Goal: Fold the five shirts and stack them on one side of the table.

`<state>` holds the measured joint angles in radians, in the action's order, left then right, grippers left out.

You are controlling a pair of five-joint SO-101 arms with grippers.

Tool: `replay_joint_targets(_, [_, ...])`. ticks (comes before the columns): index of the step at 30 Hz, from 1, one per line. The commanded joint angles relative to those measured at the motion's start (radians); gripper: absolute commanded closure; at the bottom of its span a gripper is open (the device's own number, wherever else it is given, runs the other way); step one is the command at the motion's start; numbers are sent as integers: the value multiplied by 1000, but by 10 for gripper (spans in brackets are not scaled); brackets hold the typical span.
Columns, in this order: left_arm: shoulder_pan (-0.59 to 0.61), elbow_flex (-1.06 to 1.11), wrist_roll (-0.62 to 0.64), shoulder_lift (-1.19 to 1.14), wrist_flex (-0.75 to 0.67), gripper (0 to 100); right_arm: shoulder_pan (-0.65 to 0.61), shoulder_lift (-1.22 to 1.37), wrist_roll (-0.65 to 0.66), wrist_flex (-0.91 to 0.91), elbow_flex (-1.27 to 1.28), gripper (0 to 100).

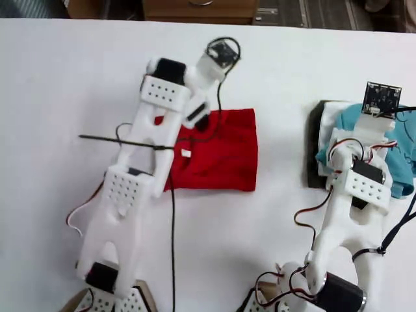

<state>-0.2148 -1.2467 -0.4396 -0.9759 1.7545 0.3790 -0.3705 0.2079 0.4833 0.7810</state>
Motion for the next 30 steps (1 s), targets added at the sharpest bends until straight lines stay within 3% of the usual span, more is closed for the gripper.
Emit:
replay_joint_targets(1, [-8, -13, 3, -21, -40, 752, 4, -41, 0, -18, -8, 818])
replay_joint_targets(13, [-21, -13, 61, -98, -84, 754, 4, -41, 2, -18, -8, 818])
replay_joint_targets(19, [-26, -12, 61, -101, -81, 989, 4, -41, 2, -18, -8, 818])
replay_joint_targets(30, [-54, -133, 60, -97, 25, 979, 4, -41, 2, -18, -8, 818])
